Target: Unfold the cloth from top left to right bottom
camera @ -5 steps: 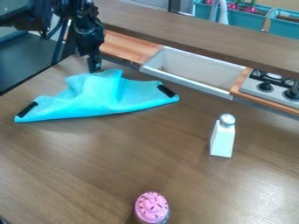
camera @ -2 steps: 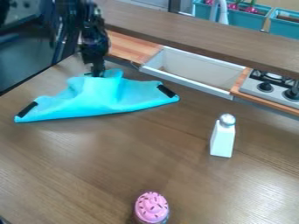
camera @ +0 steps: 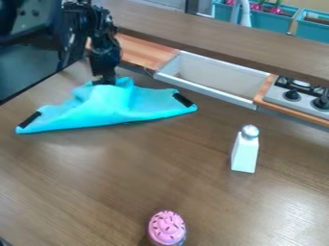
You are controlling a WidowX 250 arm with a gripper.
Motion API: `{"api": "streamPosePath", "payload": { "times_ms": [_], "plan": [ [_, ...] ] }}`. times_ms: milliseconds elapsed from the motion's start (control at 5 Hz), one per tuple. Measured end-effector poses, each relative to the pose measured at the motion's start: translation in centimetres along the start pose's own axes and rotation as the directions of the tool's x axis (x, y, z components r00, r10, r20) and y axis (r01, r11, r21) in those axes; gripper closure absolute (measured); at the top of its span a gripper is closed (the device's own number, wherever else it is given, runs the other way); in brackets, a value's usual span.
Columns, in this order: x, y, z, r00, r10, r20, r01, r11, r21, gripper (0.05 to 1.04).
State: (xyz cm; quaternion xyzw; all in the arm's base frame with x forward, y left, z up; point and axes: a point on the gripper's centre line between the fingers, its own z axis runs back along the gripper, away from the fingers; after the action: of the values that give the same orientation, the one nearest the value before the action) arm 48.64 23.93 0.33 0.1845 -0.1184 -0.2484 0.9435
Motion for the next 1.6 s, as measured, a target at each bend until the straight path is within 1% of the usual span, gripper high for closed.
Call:
{"api": "streamPosePath", "payload": {
  "times_ms": [200,400,600,800,1000,1200,1400,1600],
  "plan": [
    [0.1,0.1,0.0,1.000,0.000,0.003,0.000,1.000,-0.007,0.399],
    [0.2,0.2,-0.1,1.000,0.006,0.004,-0.006,1.000,-0.011,0.709],
    [0.5,0.1,0.0,1.000,0.008,0.019,-0.007,1.000,-0.022,0.912],
    [0.4,0.1,-0.1,0.999,0.017,0.039,-0.016,0.999,-0.040,1.009],
    [0.2,-0.1,0.0,0.998,0.026,0.061,-0.022,0.998,-0.060,1.022],
    [0.3,0.2,1.8,0.995,0.044,0.095,-0.038,0.997,-0.063,1.024],
    [0.7,0.3,4.3,0.988,0.045,0.148,-0.037,0.998,-0.055,1.024],
    [0.4,-0.2,5.8,0.985,0.020,0.170,-0.014,0.999,-0.039,1.024]
  ]
}}
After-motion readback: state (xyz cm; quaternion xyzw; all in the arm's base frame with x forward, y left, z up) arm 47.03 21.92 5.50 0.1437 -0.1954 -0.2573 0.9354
